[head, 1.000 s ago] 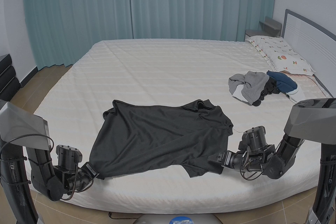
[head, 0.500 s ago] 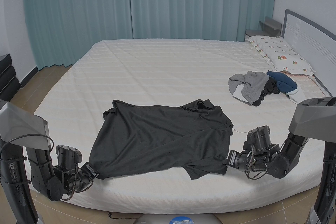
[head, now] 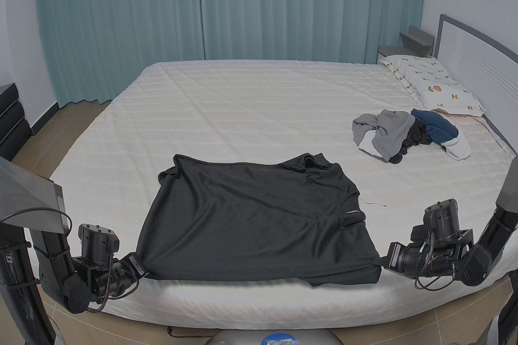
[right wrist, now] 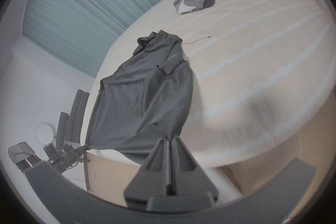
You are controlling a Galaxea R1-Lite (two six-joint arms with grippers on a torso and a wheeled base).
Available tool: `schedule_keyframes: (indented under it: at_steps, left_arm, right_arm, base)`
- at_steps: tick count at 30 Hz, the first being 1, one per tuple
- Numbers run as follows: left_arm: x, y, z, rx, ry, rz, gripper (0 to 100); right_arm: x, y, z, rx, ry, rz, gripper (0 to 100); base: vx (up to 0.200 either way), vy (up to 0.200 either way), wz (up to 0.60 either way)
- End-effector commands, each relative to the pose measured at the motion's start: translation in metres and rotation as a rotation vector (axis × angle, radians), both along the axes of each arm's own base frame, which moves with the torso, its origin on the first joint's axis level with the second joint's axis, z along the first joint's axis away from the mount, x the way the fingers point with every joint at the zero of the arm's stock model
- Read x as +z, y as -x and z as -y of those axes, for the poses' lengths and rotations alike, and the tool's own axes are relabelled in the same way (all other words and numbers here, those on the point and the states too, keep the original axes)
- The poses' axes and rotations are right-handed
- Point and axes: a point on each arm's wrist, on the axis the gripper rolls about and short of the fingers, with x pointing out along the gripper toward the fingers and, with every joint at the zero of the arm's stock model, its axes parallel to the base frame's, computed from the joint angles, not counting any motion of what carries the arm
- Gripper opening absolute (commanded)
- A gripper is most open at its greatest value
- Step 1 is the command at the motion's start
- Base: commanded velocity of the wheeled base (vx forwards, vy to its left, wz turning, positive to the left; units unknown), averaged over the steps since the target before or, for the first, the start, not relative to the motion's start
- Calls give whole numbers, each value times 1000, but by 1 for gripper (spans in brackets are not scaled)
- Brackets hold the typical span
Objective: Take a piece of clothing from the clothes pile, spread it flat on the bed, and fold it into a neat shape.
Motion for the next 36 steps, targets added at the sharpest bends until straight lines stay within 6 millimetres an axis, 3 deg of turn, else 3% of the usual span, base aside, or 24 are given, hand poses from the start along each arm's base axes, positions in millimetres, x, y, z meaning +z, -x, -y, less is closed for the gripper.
schedule_keyframes:
  at_steps: [1,11,24,29,30,31,32,36]
  left_arm:
    - [8,10,-2,-20,-25,7,0]
    - [3,28,-5,-106,-124,-59,0]
    - [-4,42,0,-188,-171,-170,0]
    - [-6,45,1,-202,-173,-192,0]
    - [-6,45,1,-202,-173,-192,100]
    - [-8,45,2,-204,-173,-201,100]
    - [-9,45,3,-209,-175,-209,100]
    - [-13,45,4,-213,-175,-217,100]
  right_arm:
    - [16,19,8,-7,-3,13,0]
    - [31,42,16,10,31,-84,0]
    - [10,41,13,43,76,-186,0]
    - [-11,38,11,72,123,-265,0]
    - [-11,38,11,74,124,-268,0]
    - [-16,35,11,77,132,-283,0]
    - [-18,34,10,77,132,-284,100]
    - [-16,27,9,68,107,-251,100]
  base:
    - [0,0,0]
    - [0,0,0]
    - [0,0,0]
    - [0,0,0]
    - [0,0,0]
    - [0,0,0]
    - [0,0,0]
    - [0,0,0]
